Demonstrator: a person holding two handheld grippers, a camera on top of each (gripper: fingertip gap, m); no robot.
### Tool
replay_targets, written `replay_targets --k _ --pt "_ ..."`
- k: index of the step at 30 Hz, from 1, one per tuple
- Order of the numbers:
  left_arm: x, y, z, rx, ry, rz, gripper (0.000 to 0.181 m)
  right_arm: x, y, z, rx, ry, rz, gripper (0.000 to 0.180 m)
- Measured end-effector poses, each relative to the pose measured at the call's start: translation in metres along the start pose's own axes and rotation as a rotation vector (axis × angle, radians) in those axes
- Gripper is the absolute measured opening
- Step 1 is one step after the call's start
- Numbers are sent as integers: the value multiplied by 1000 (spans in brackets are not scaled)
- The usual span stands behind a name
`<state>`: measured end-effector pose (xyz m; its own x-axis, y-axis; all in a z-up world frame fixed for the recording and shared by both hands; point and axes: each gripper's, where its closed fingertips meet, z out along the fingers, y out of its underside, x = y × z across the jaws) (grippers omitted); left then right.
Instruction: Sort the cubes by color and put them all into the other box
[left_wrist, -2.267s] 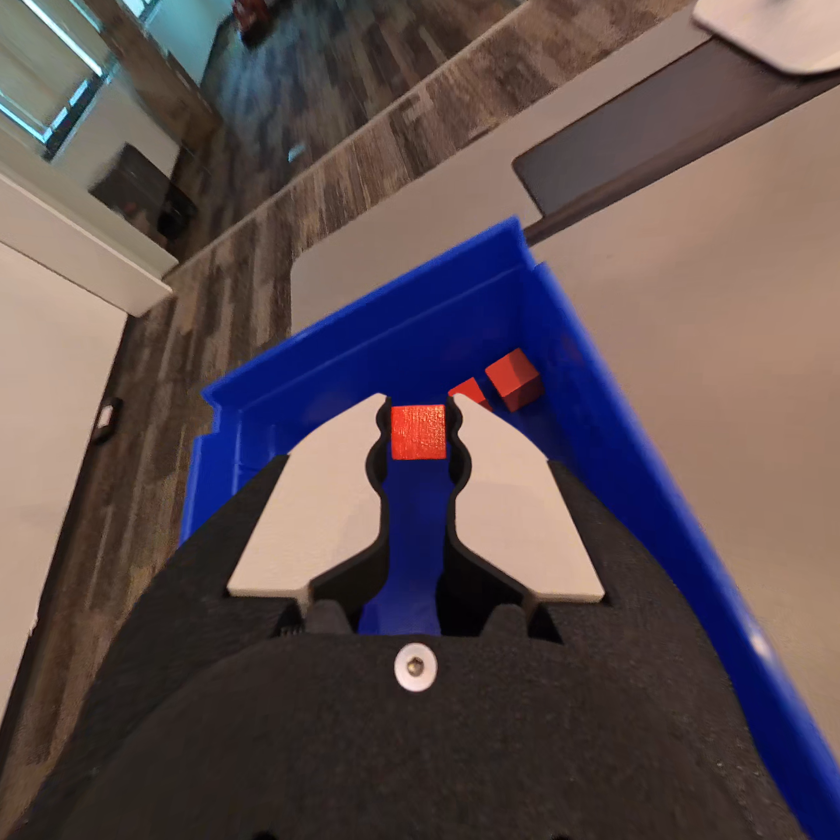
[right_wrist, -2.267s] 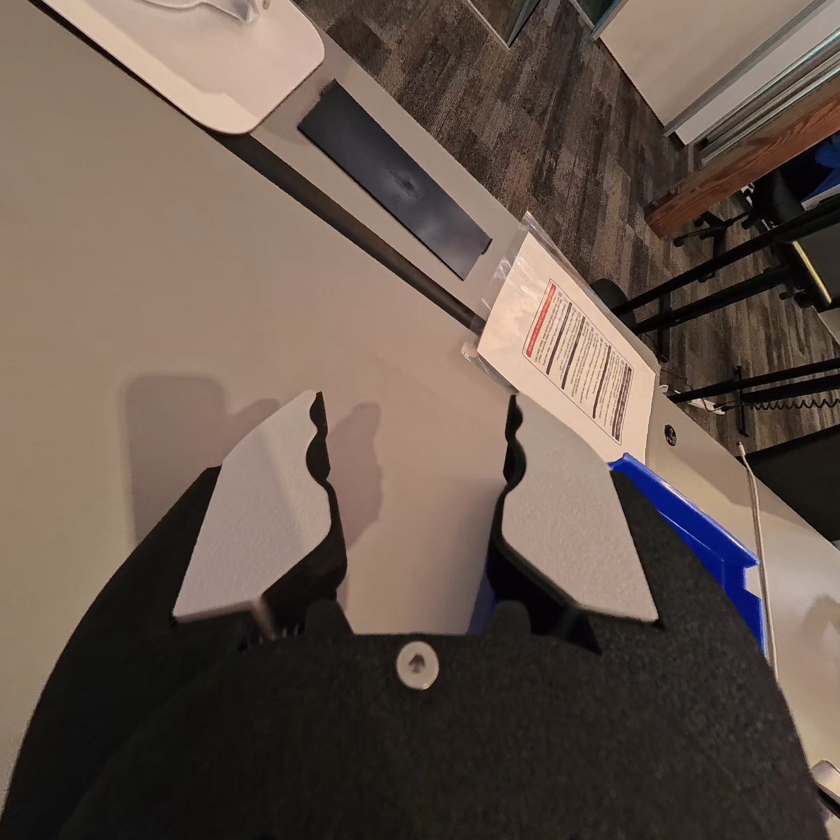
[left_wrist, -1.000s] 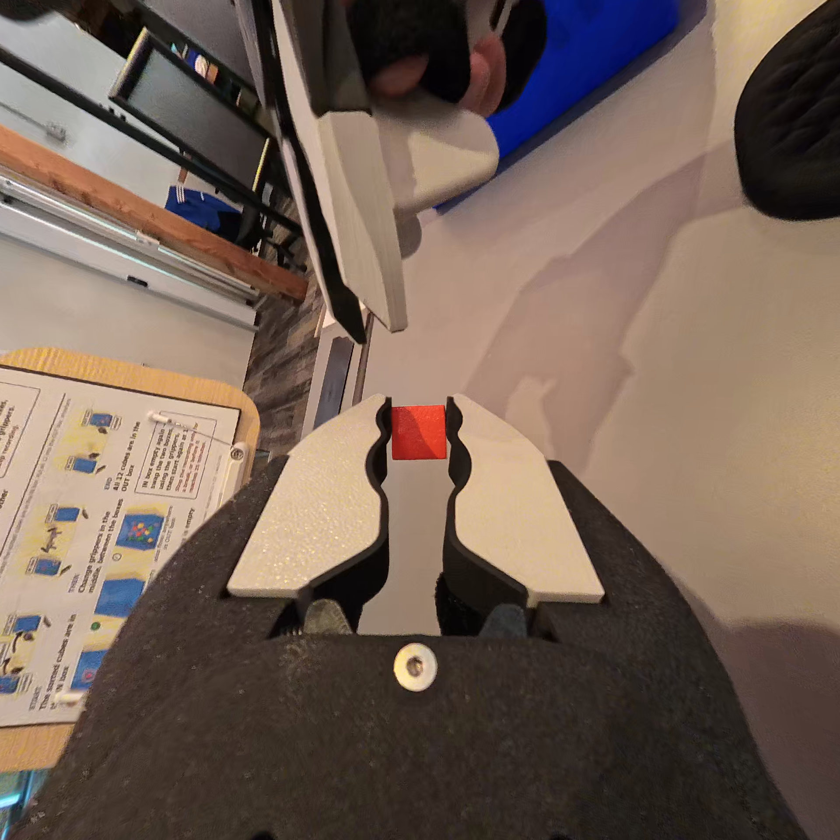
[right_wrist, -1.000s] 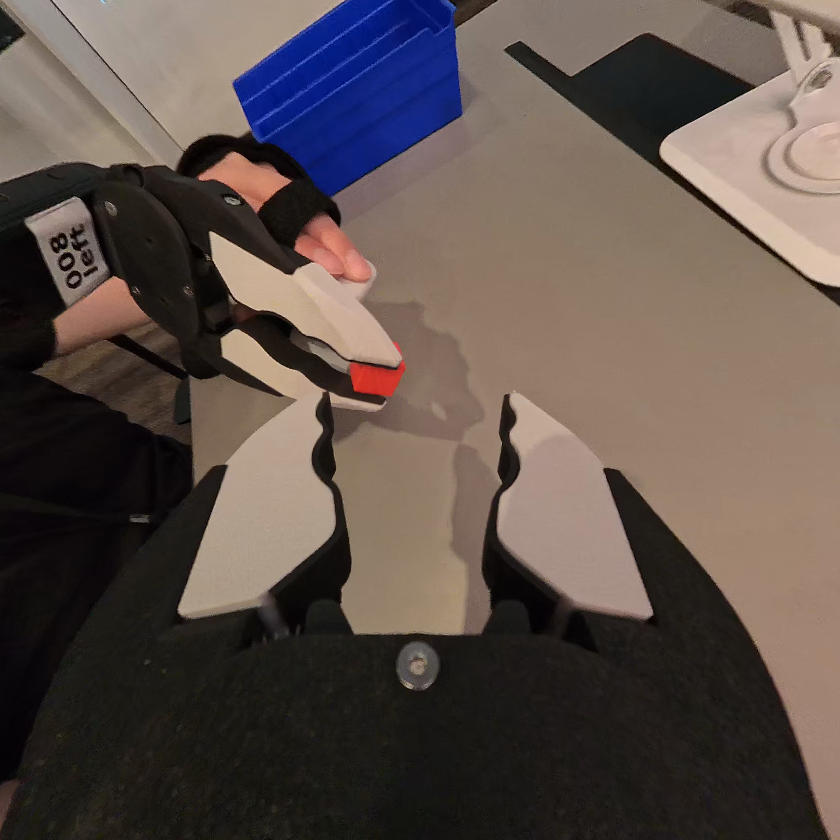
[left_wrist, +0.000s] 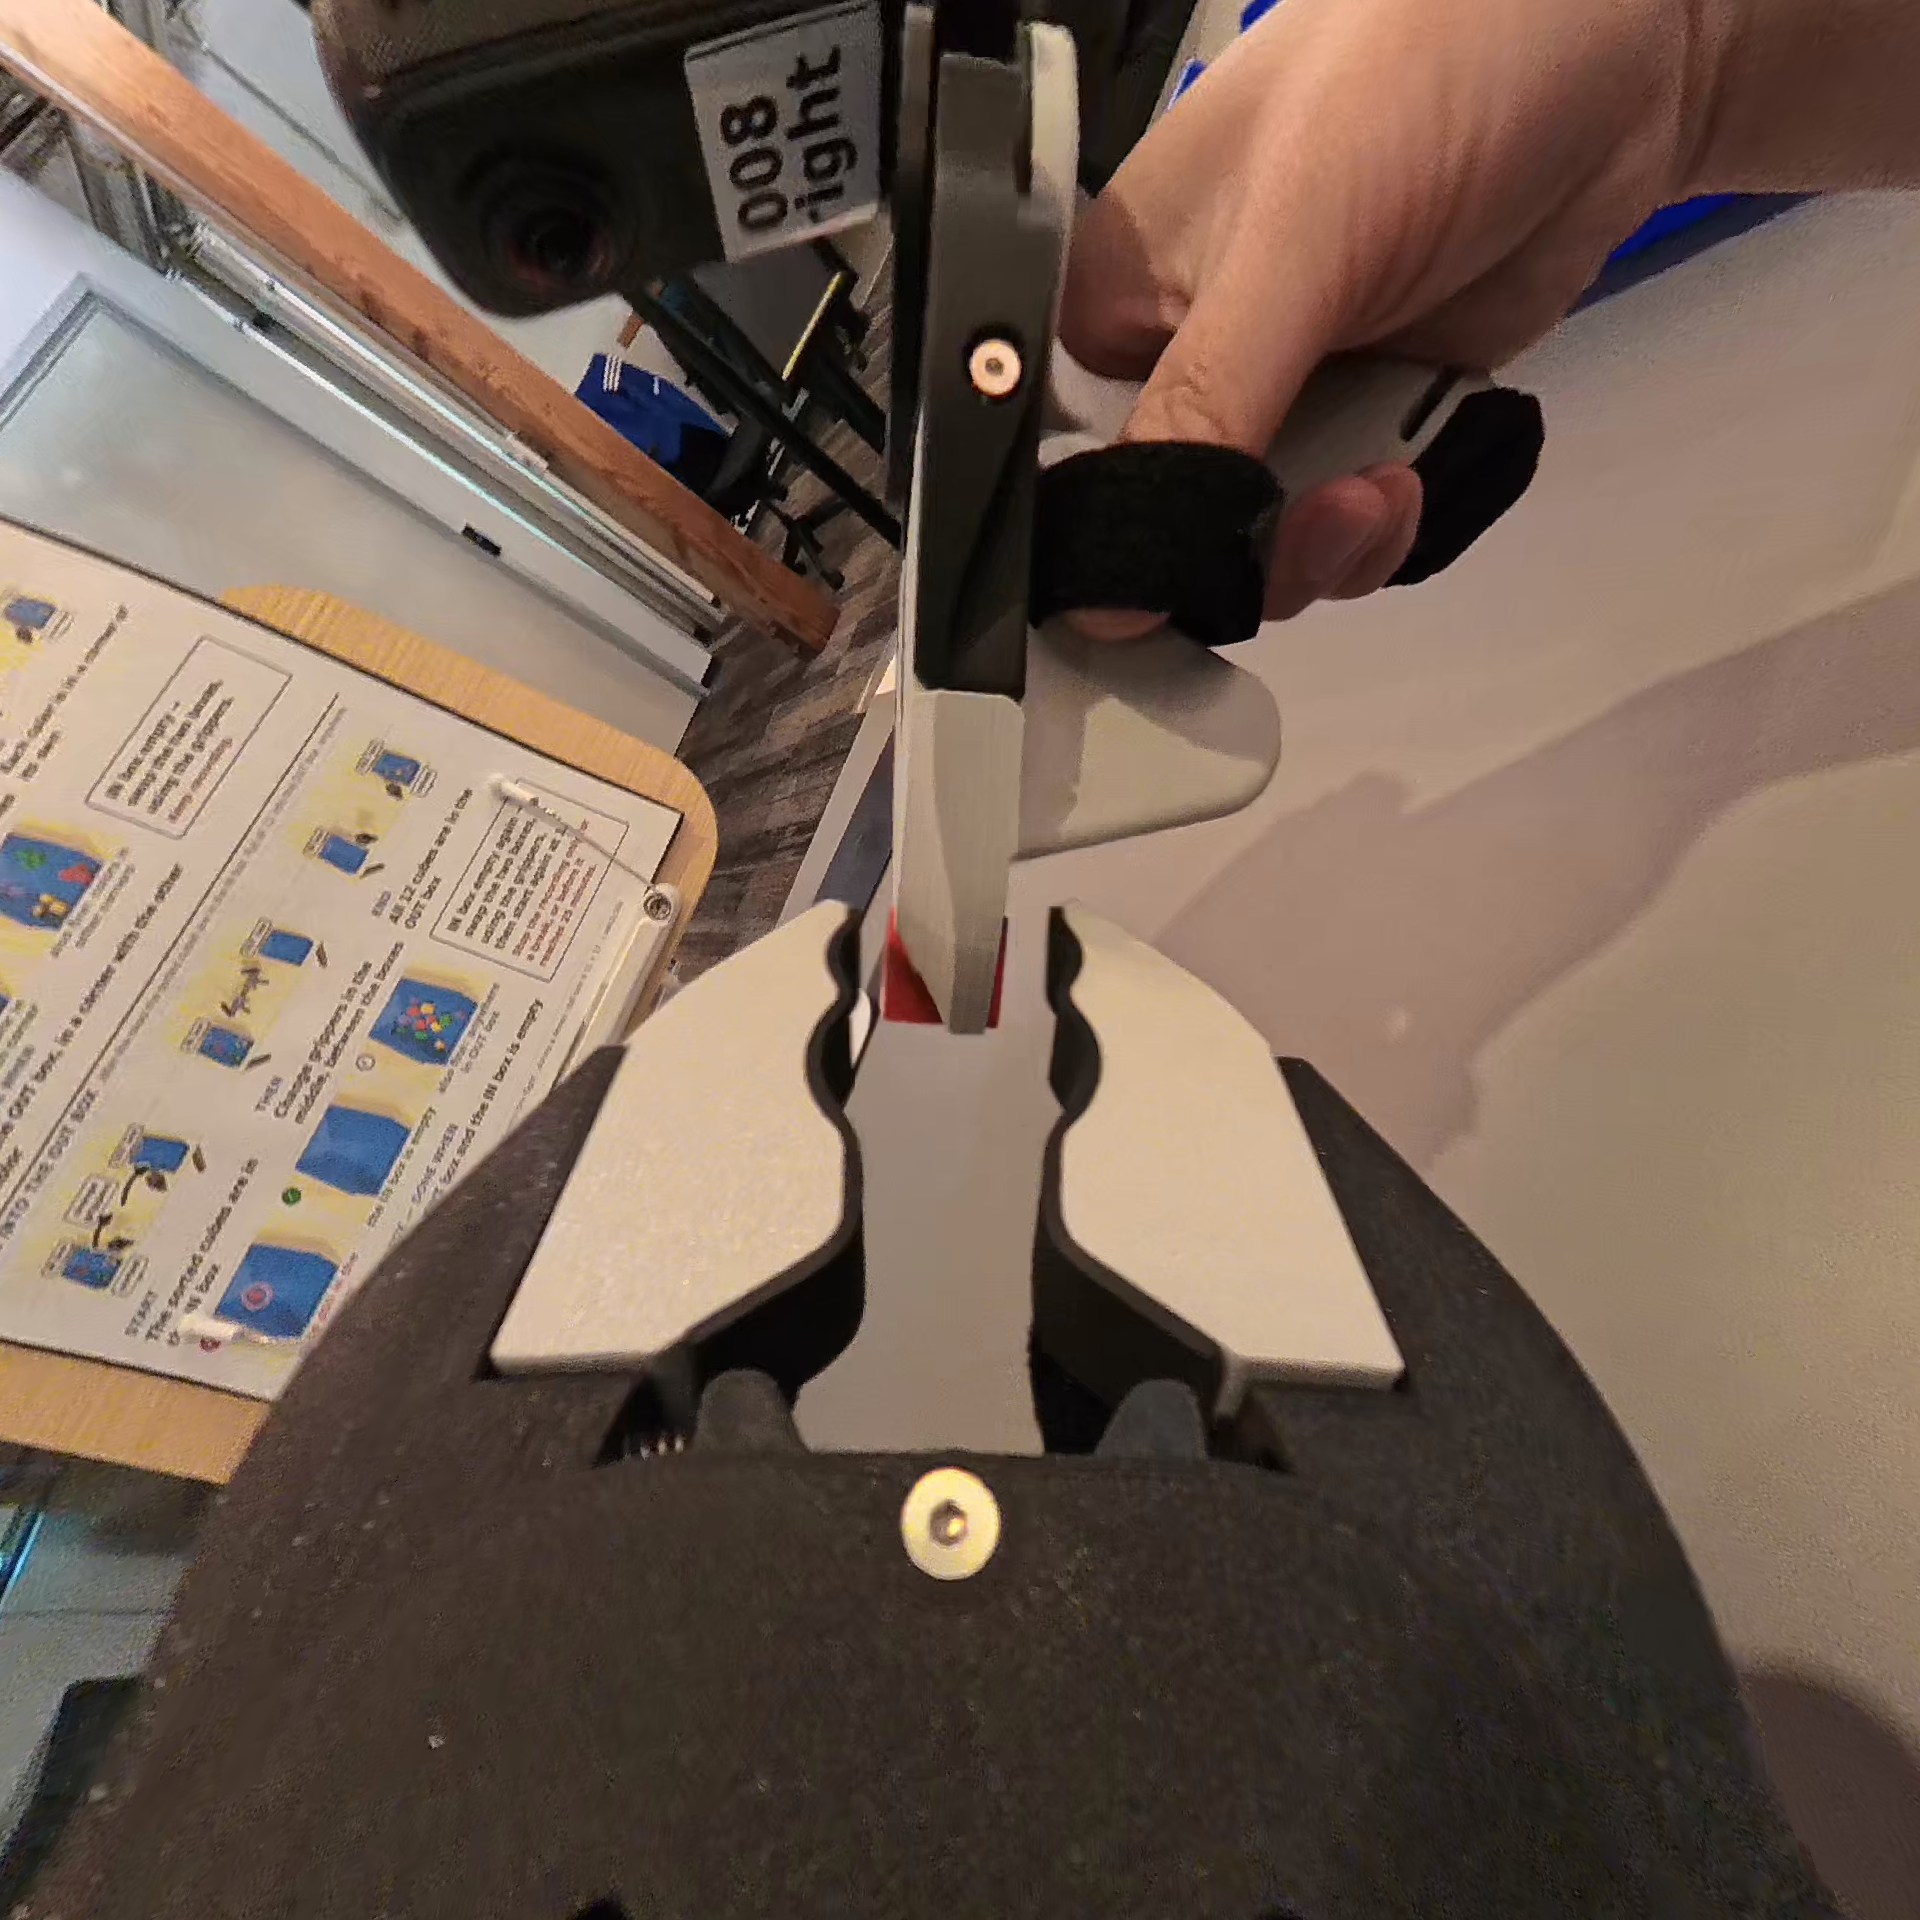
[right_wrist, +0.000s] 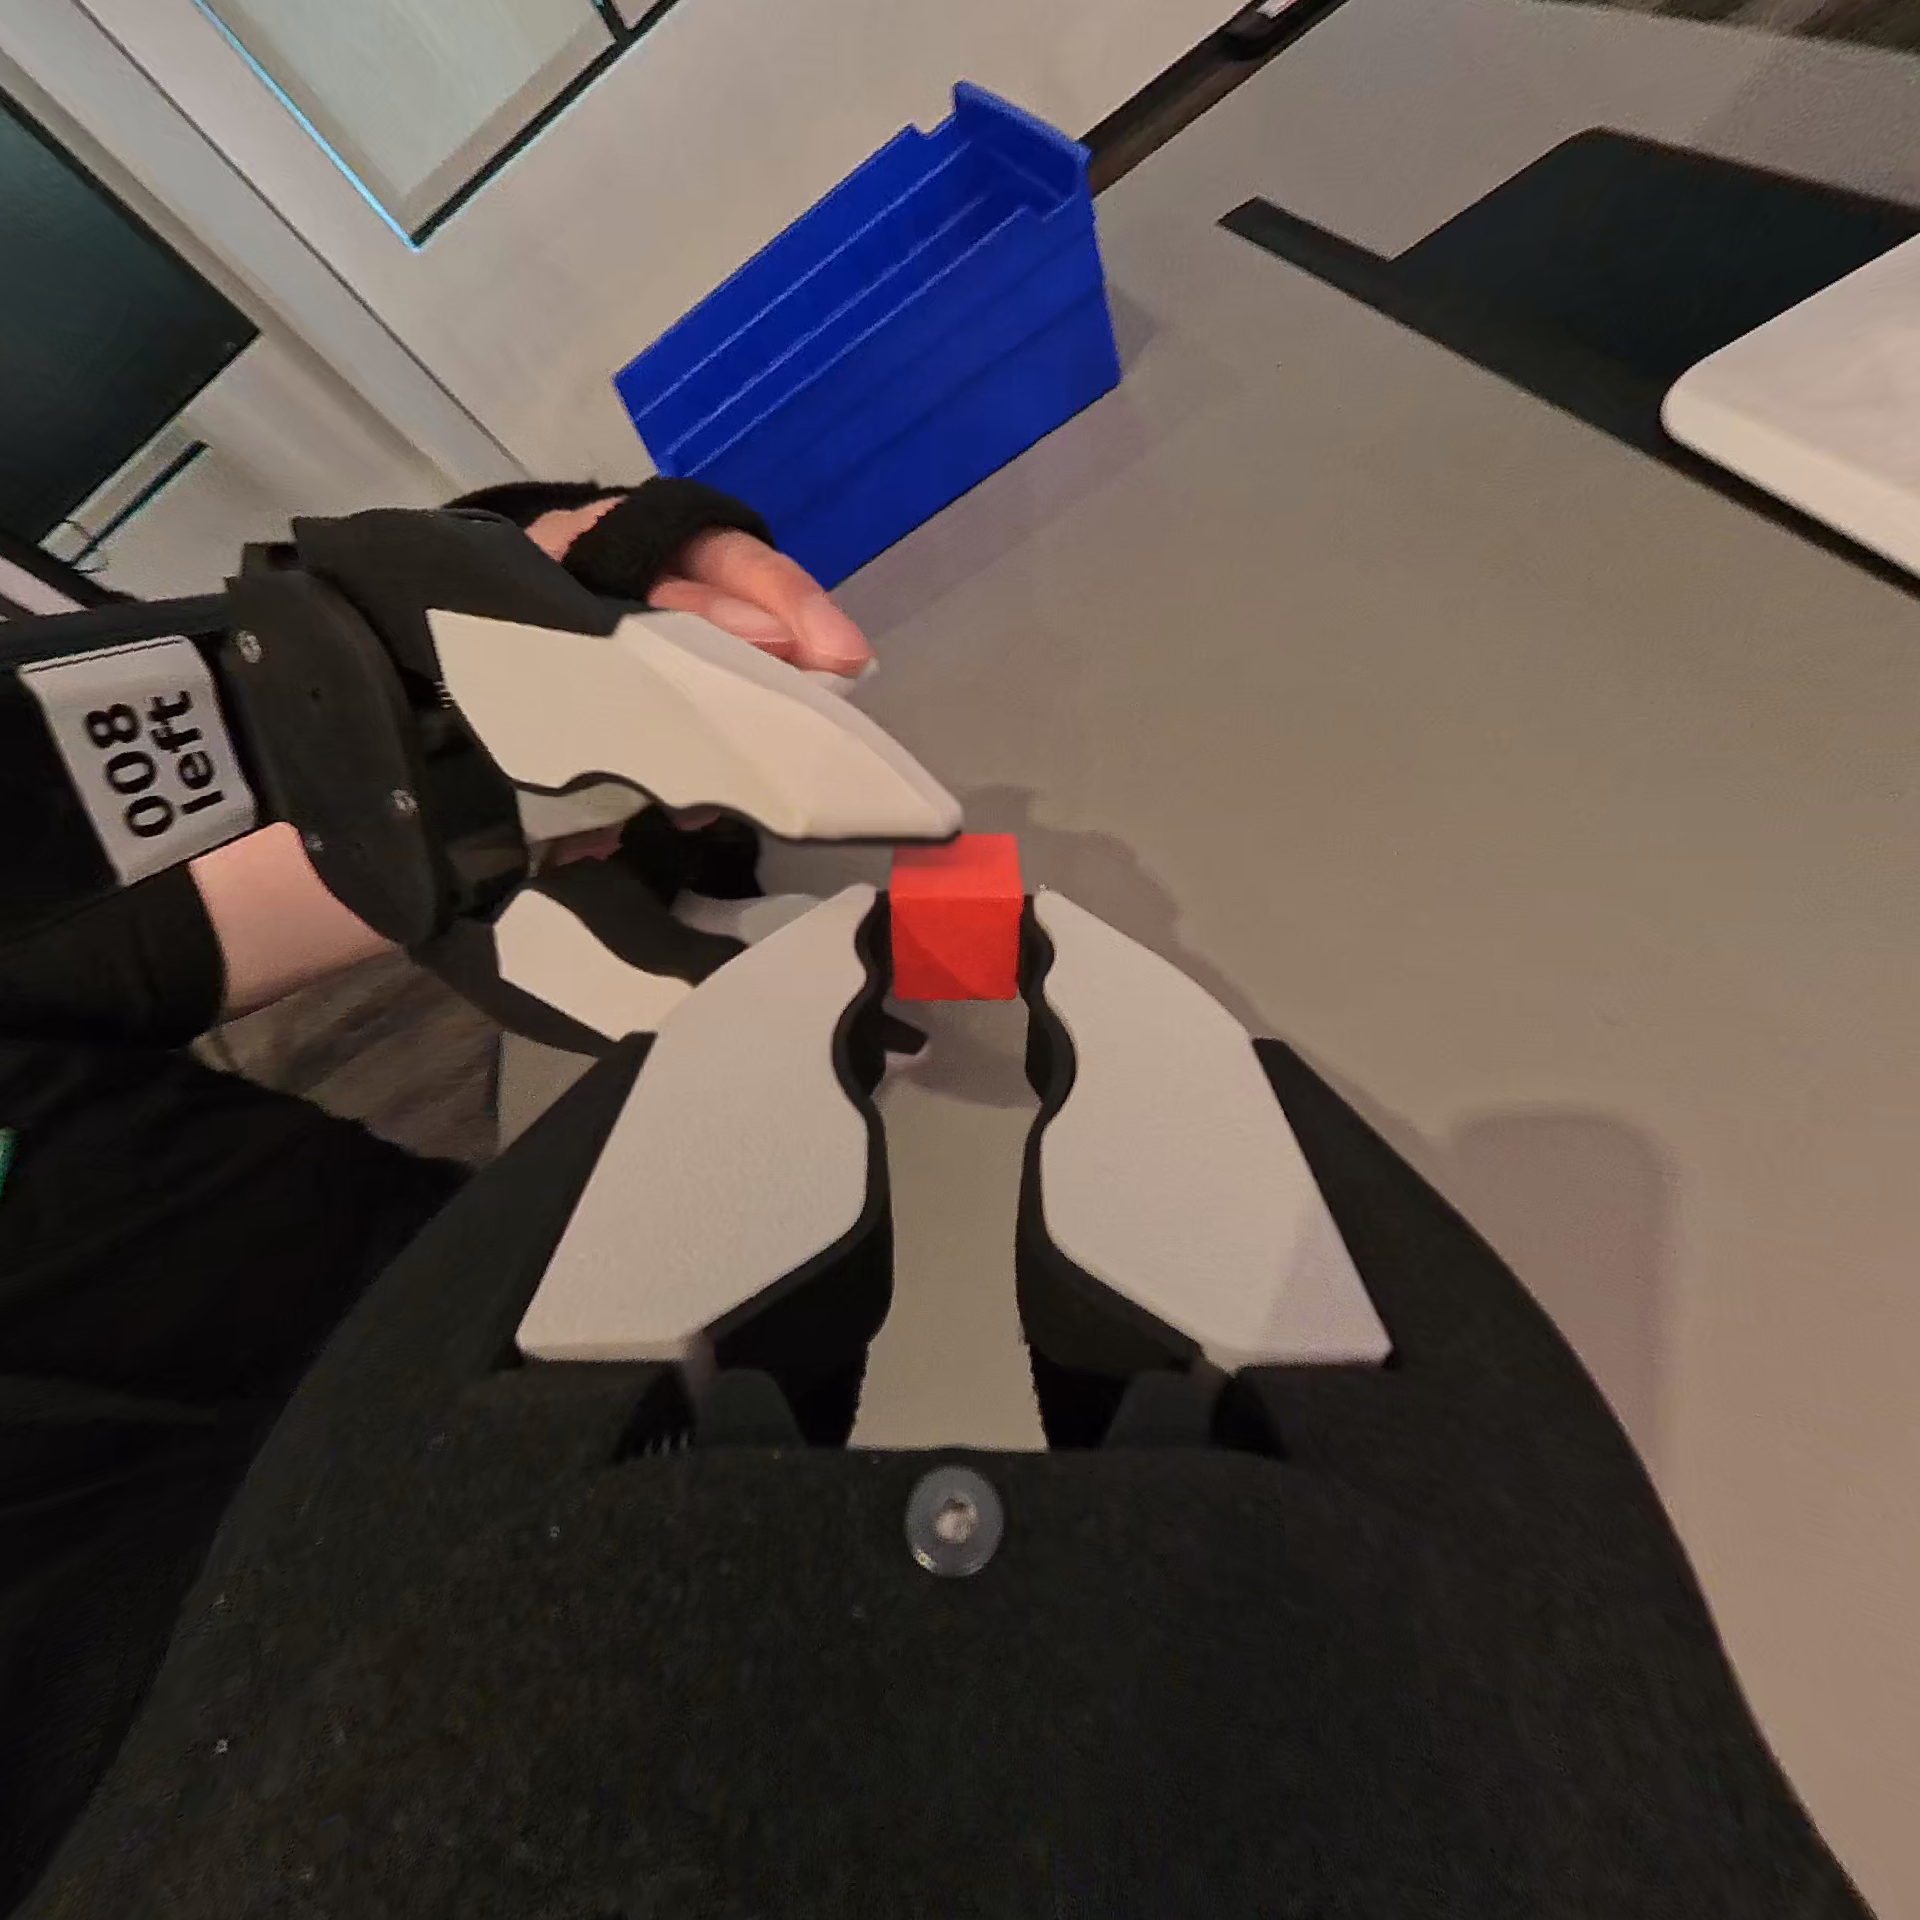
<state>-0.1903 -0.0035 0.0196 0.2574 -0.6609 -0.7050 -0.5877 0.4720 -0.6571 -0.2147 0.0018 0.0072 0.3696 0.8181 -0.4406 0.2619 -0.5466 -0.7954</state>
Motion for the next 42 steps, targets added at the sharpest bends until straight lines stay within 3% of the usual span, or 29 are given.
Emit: replay_targets --k 4,9,16,23,27,36,42 --pt "-8 12 -3 -48 -24 -80 59 27 -8 -14 40 193 -48 22" --pt "-29 32 -7 -76 -94 -211 55 79 -20 -65 88 646 -160 22" --pt "-44 72 -2 -144 -218 -294 46 115 -20 -149 99 1054 -191 22" --pt "-15 110 17 -218 -164 -331 43 135 0 -242 103 1431 -163 22" --pt "-10 112 22 -228 -152 -315 42 136 6 -278 109 1552 -152 22" --pt "-6 119 24 -242 -134 -310 39 130 27 -330 99 1650 -97 22" --pt "-6 121 26 -245 -121 -323 38 139 68 -374 -88 1619 1 22"
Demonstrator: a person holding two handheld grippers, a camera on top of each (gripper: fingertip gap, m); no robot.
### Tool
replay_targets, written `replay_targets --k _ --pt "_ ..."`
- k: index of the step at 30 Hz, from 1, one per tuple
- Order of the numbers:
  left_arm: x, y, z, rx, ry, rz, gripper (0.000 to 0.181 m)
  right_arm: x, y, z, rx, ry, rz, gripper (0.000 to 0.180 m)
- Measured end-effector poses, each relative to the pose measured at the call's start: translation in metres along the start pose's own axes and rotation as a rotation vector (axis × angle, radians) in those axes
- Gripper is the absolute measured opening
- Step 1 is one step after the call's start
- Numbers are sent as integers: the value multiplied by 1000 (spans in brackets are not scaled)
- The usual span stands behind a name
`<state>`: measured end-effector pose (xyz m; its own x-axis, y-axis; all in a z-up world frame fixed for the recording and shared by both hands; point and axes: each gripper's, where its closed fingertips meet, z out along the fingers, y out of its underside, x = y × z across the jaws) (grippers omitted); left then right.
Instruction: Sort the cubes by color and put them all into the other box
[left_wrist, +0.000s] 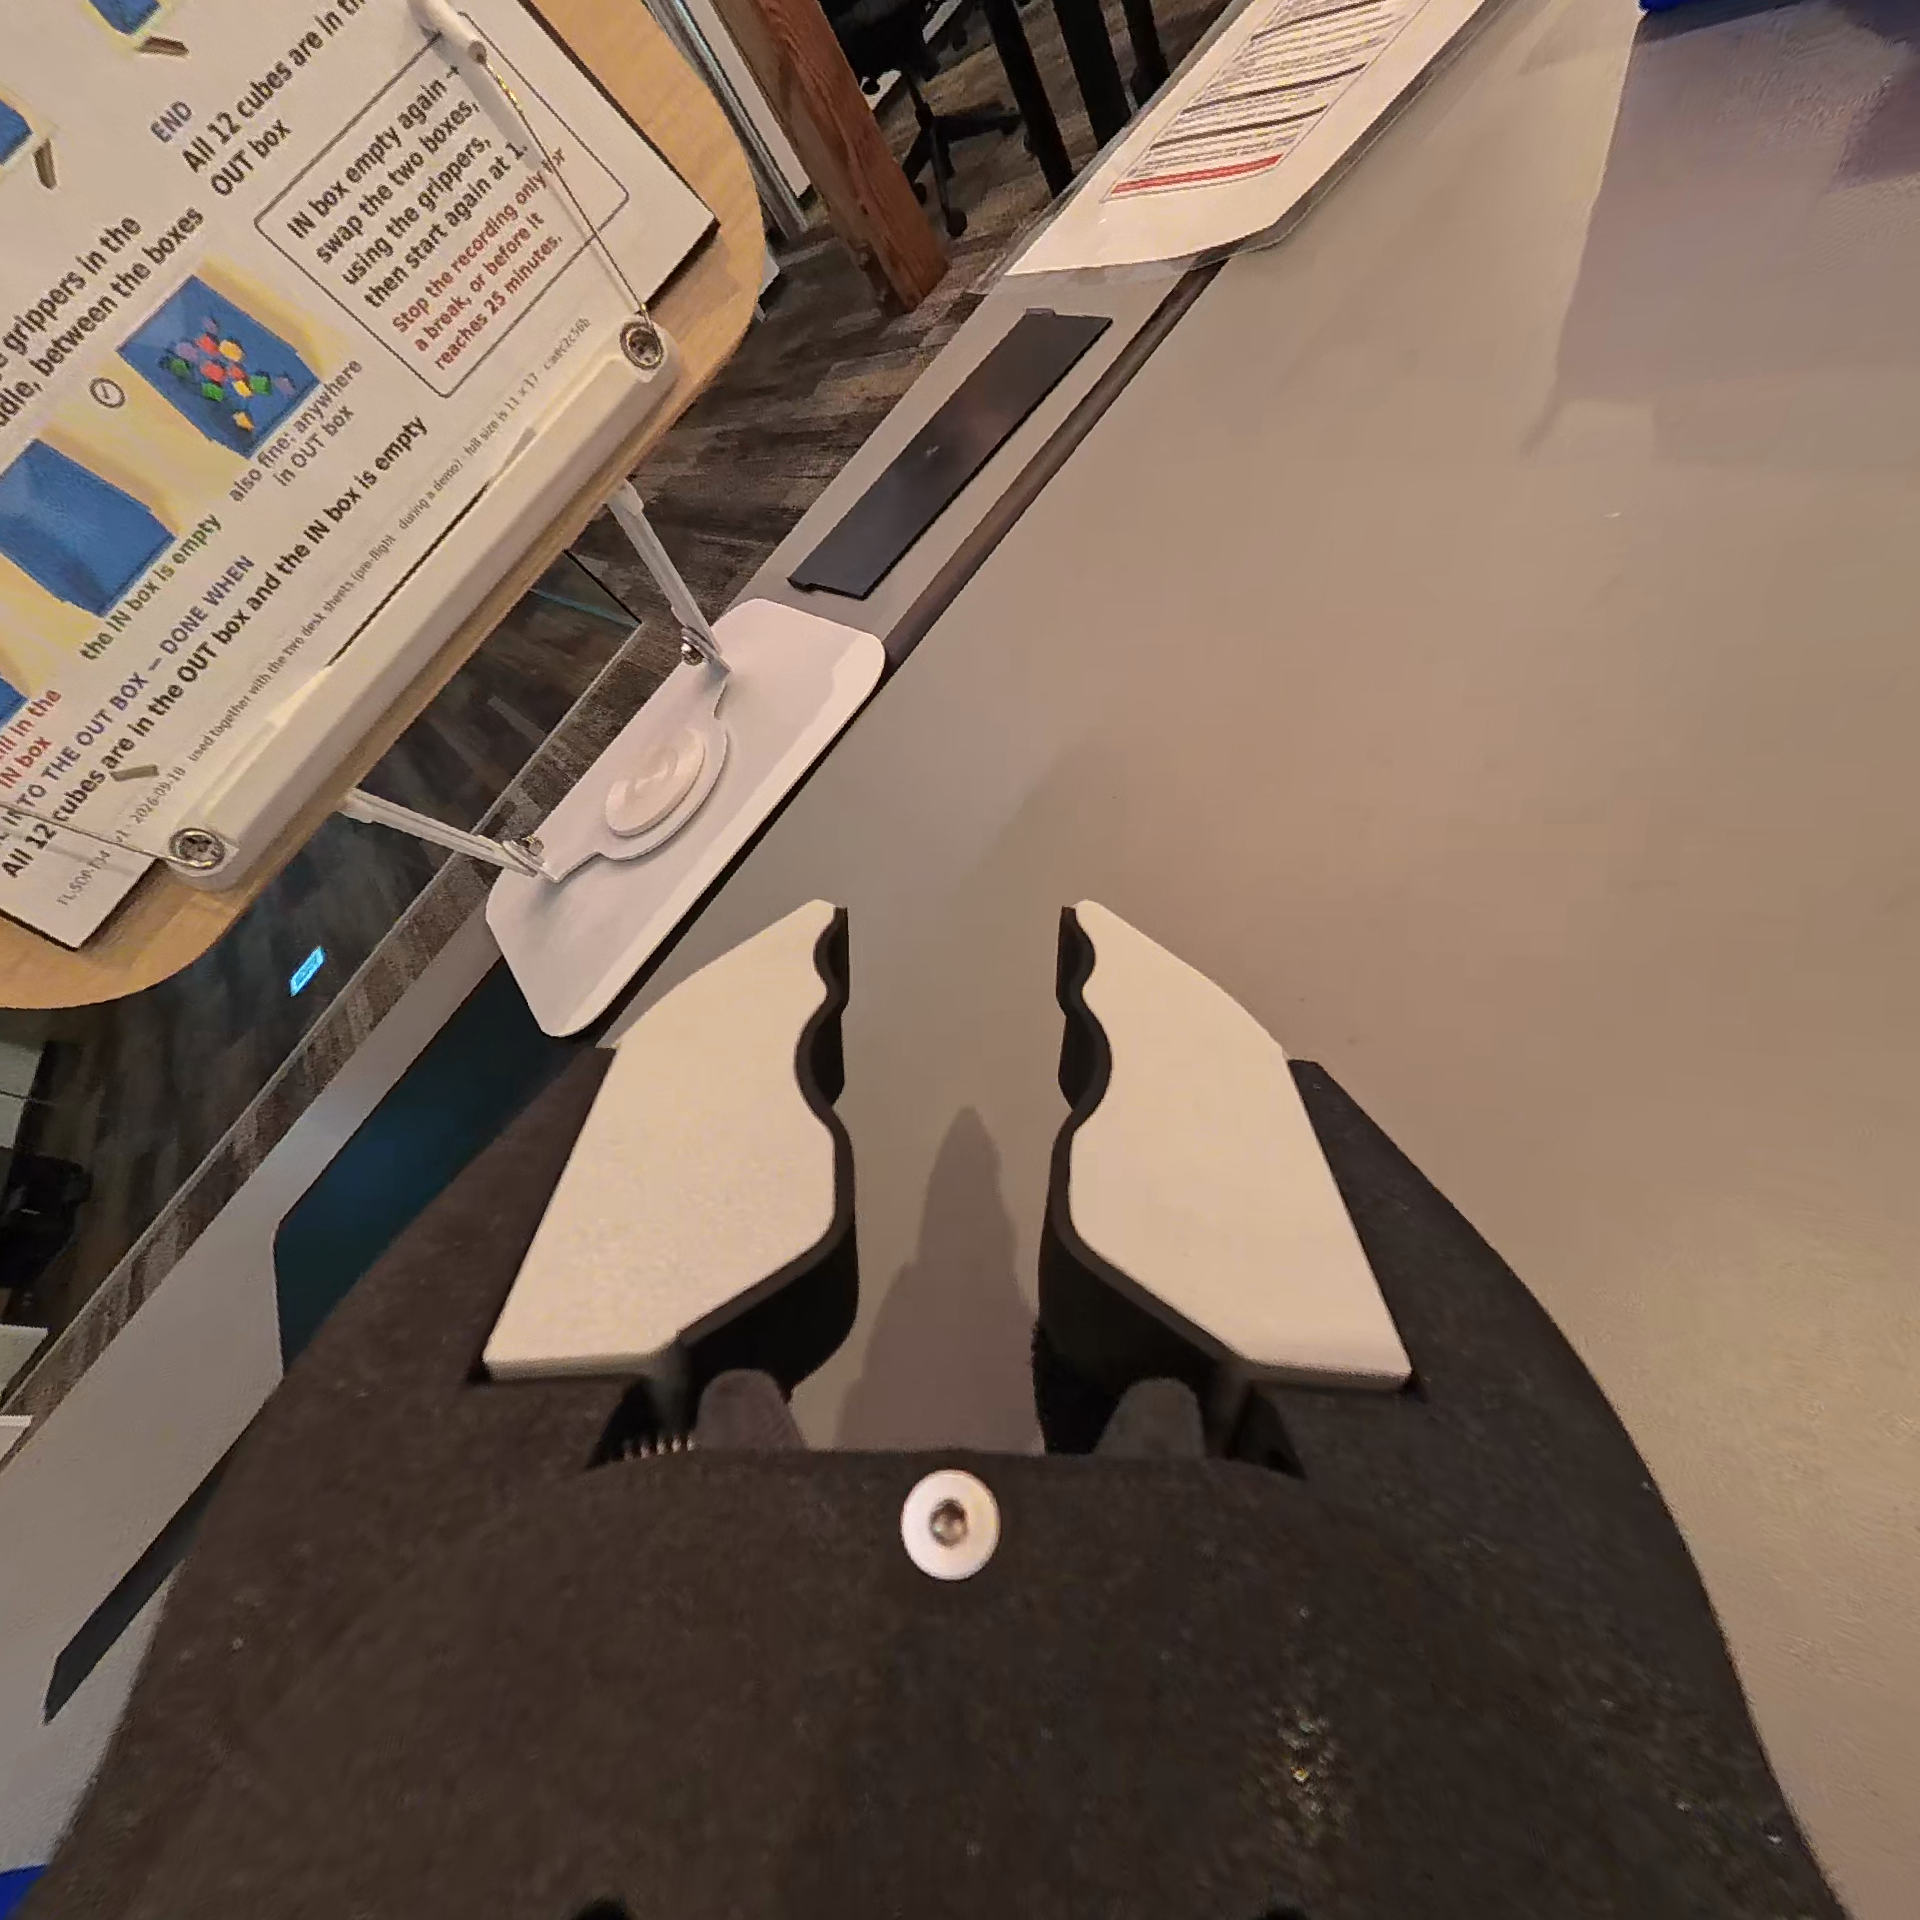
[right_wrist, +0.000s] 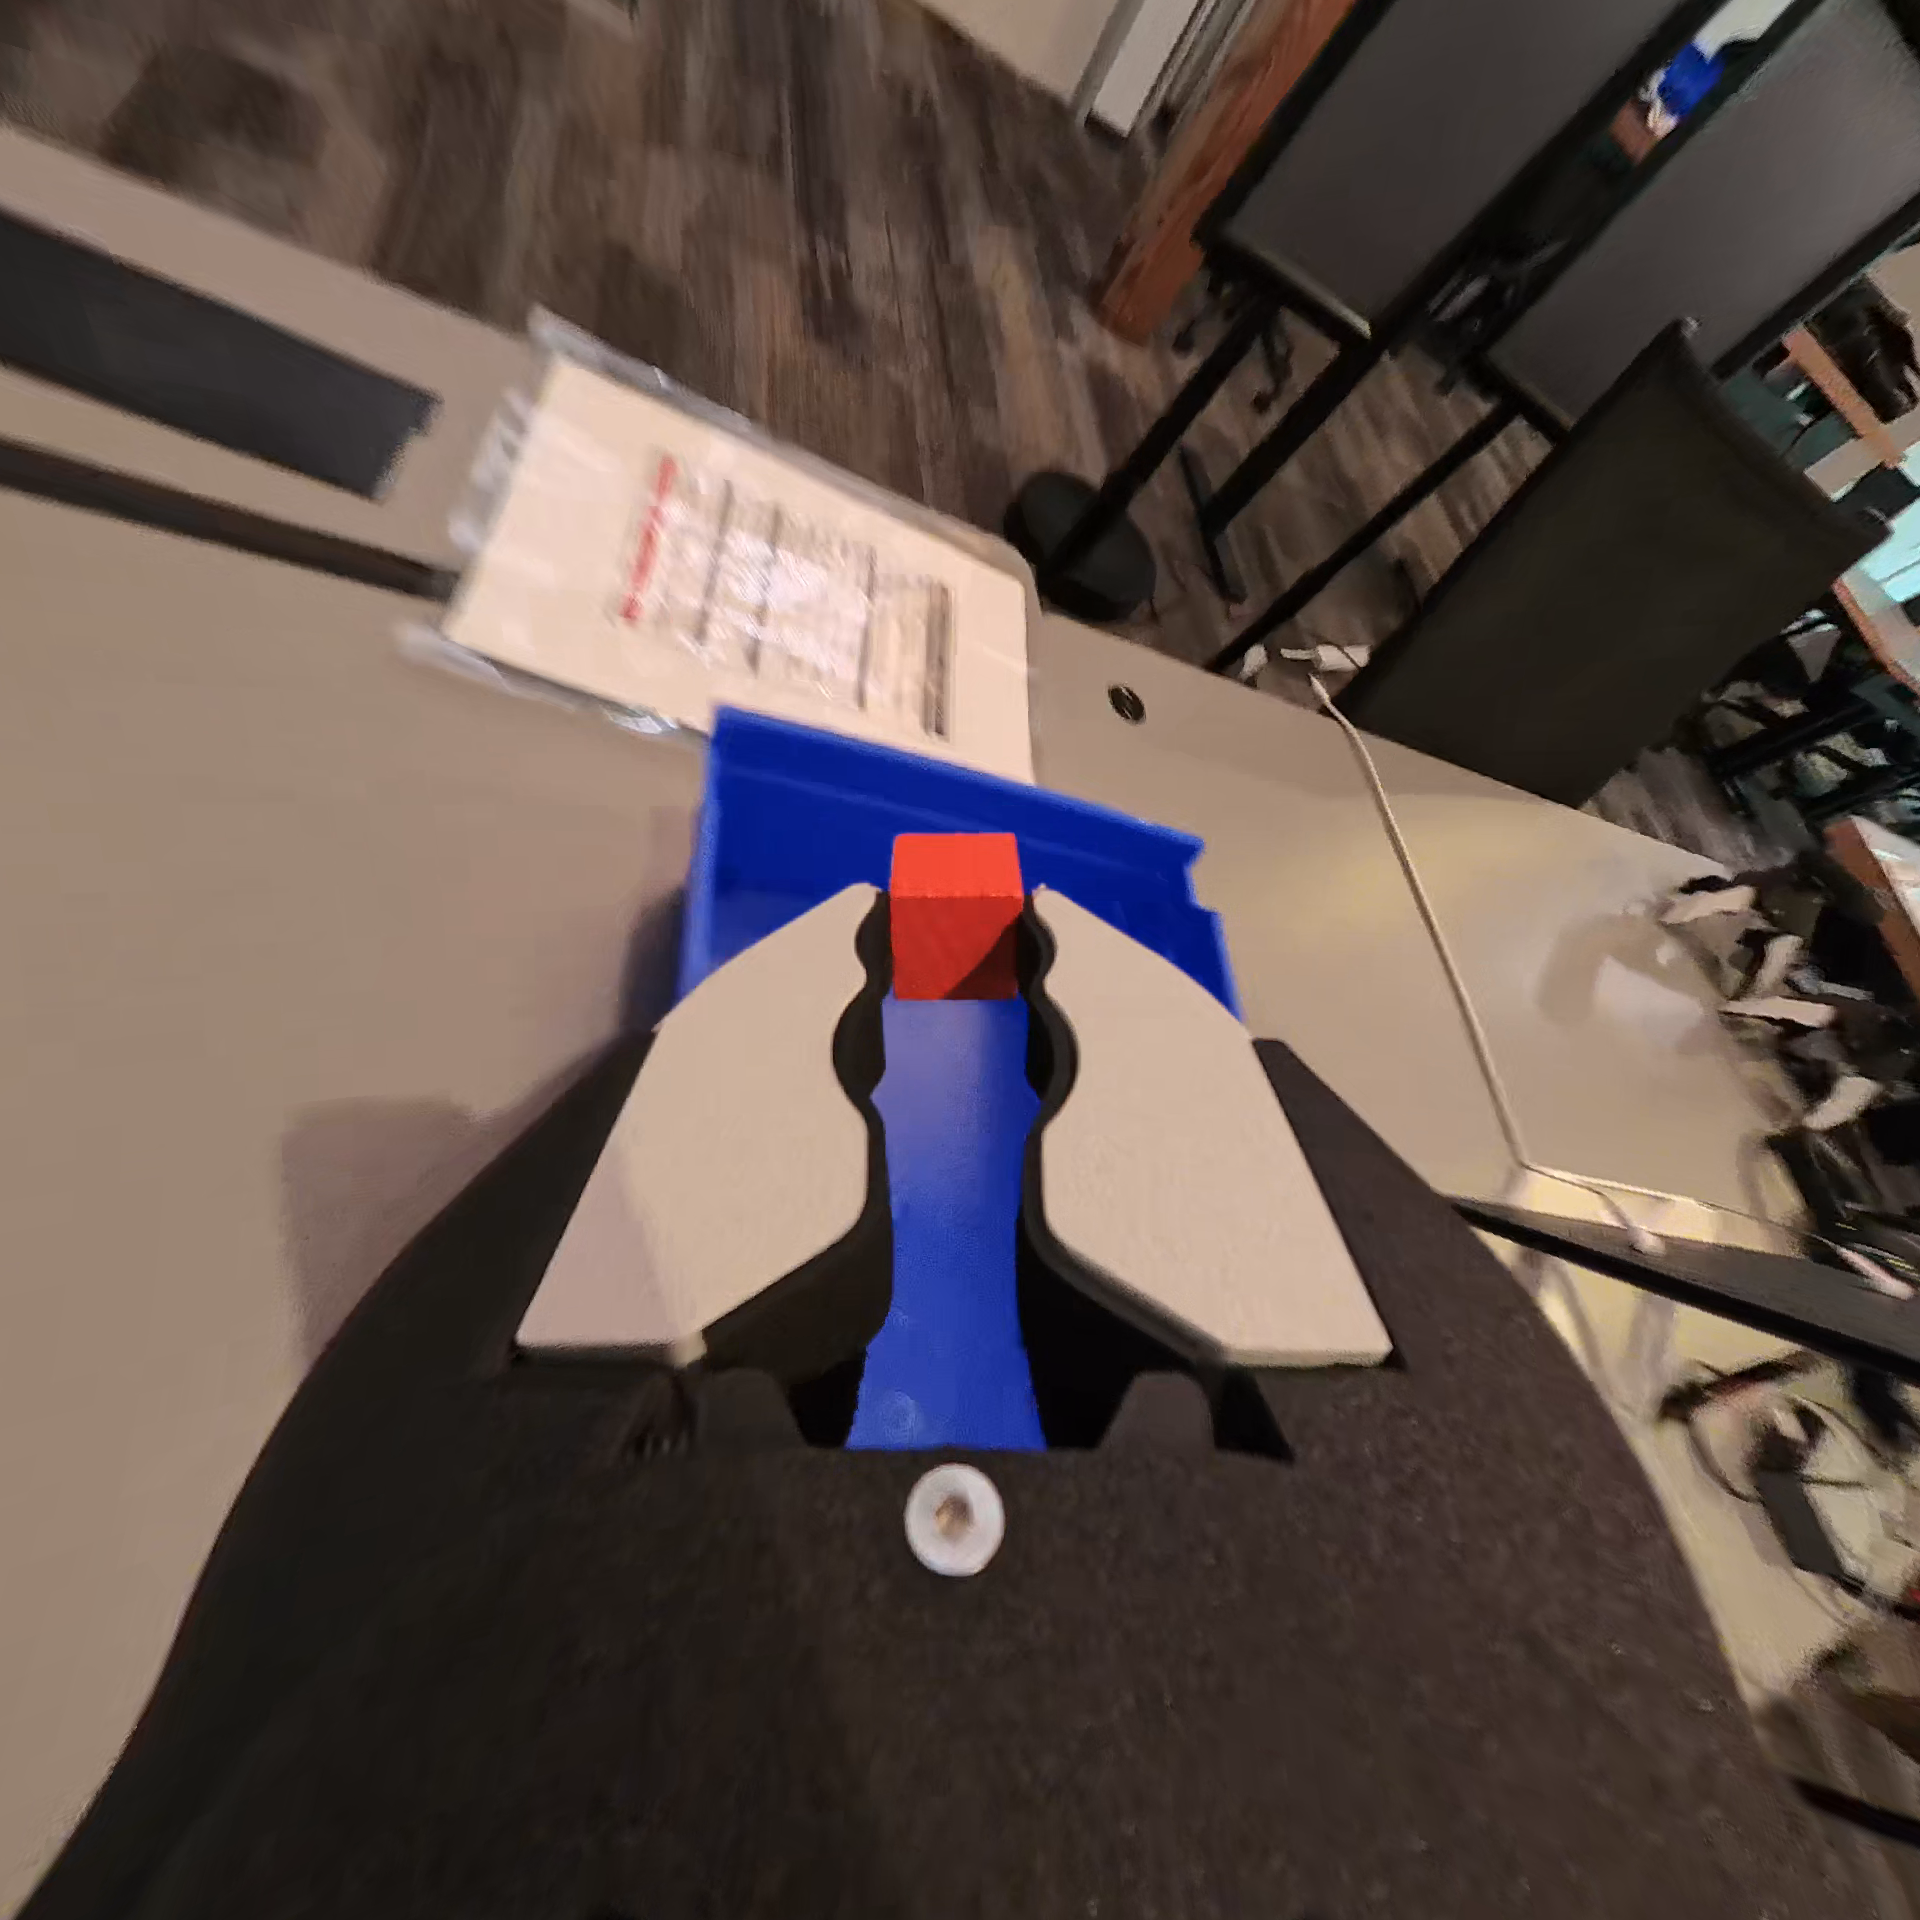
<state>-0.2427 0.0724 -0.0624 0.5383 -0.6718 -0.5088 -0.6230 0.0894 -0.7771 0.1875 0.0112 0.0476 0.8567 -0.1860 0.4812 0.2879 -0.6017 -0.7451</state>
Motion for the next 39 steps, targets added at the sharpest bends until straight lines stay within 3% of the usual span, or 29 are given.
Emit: replay_targets --k 3,8,11,18,33,36,39 --pt "3 1 2 -6 8 12 38 23 28 9 -124 8 -76 22" --pt "8 4 5 -23 19 40 37 33 78 22 -349 -115 -138 22" --pt "11 8 6 -39 19 60 36 20 105 27 -496 -297 -73 23" --pt "14 11 6 -52 23 78 34 3 147 43 -742 -473 -1 23" --pt "14 11 5 -56 26 80 33 -18 197 65 -862 -513 41 23" --pt "14 11 5 -56 27 83 33 -12 192 68 -823 -466 38 38" --pt "14 10 5 -54 26 82 33 -4 169 67 -718 -405 33 40"
